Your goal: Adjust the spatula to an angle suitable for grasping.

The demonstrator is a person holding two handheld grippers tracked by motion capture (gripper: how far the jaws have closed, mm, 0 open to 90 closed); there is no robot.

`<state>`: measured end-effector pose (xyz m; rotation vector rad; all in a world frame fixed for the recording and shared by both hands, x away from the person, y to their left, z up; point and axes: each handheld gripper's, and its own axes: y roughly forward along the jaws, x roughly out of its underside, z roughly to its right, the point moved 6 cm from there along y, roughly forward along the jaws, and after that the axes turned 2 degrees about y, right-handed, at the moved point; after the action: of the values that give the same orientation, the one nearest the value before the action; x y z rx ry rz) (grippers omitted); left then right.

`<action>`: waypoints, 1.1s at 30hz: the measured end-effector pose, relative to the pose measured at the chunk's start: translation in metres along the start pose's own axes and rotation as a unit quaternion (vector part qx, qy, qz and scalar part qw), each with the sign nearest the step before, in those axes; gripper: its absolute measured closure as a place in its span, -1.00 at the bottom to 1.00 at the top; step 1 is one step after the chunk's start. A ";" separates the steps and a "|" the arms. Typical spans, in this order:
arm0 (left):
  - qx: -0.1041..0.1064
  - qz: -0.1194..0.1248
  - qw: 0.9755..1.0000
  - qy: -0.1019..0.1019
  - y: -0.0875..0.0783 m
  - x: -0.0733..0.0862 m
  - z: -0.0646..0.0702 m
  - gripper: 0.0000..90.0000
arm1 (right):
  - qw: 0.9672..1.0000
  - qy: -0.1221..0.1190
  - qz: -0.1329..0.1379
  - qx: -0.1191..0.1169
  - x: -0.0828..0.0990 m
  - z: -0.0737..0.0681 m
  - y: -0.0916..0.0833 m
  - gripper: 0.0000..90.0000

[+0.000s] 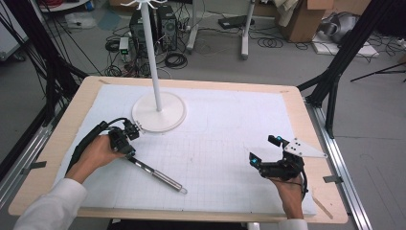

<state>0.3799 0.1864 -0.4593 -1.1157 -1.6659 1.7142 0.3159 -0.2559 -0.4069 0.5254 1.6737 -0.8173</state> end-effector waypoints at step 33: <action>0.011 -0.013 0.995 0.099 -0.010 0.027 0.020 0.99 | 1.000 -0.002 -0.006 -0.001 0.001 -0.002 0.002 -0.99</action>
<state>0.3473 0.1983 -0.4568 -1.2066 -1.5284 1.5471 0.3159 -0.2534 -0.4078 0.5137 1.6748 -0.8246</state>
